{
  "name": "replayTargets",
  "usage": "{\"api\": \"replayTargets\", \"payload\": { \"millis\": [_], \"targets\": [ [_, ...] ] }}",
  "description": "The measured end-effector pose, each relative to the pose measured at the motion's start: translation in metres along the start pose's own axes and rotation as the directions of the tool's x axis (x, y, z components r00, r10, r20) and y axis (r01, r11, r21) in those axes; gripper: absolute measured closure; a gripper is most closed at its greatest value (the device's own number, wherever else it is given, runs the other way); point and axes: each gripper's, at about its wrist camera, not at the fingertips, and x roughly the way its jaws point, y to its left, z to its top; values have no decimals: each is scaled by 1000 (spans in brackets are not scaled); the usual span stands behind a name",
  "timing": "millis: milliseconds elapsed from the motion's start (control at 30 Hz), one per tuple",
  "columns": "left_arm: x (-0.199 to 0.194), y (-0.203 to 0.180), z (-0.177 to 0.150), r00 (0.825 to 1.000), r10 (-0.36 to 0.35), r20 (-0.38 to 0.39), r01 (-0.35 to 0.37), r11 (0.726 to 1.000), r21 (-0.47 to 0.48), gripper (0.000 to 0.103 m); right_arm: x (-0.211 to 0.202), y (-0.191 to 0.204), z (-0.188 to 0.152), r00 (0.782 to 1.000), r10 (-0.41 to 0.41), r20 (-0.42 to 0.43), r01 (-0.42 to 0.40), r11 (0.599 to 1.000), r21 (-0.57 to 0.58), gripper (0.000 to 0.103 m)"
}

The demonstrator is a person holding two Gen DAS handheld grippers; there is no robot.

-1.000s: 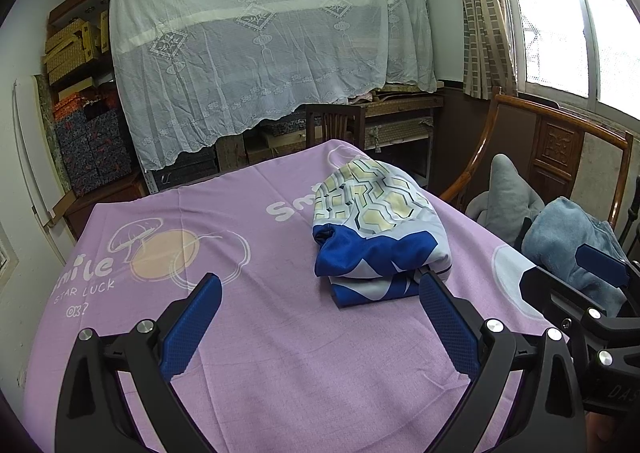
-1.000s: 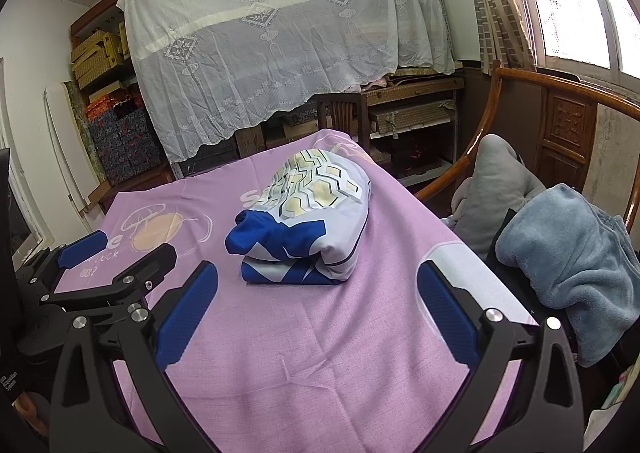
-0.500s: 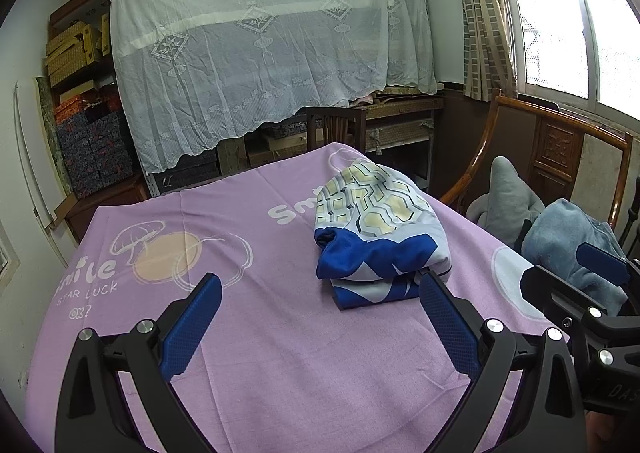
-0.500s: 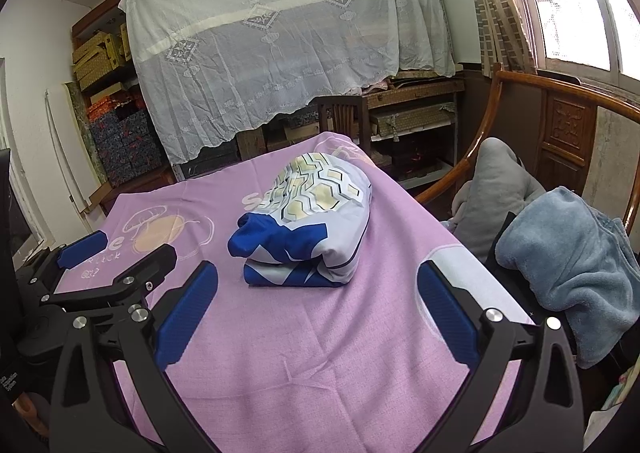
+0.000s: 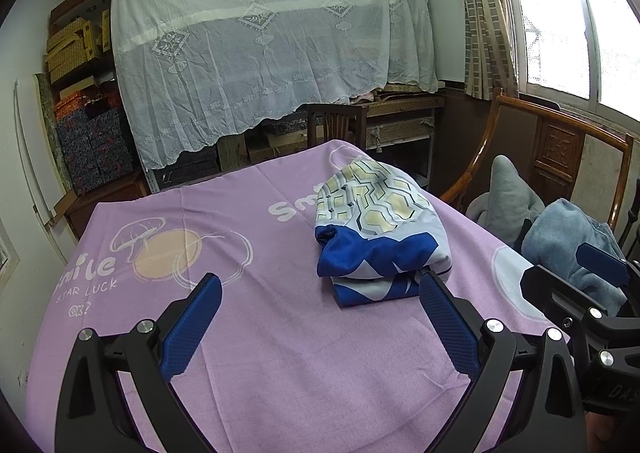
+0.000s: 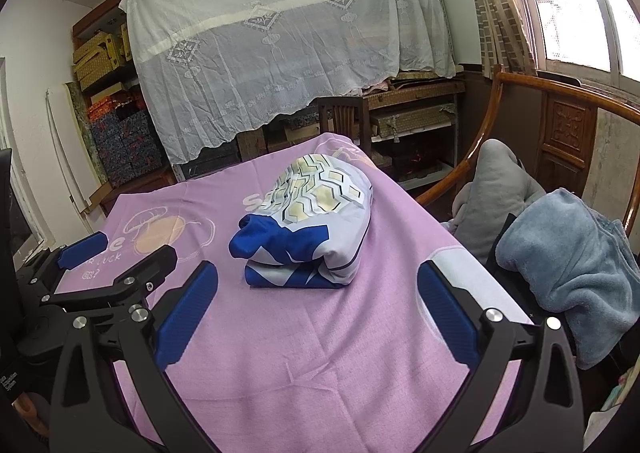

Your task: Fold large clothes

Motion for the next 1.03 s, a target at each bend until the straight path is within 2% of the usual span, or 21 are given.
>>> {"api": "replayTargets", "payload": {
  "millis": [1033],
  "targets": [
    [-2, -7, 1, 1000, 3, -2, -3, 1000, -1, 4, 0, 1, 3, 1000, 1, 9, -1, 1000, -3, 5]
  ]
}}
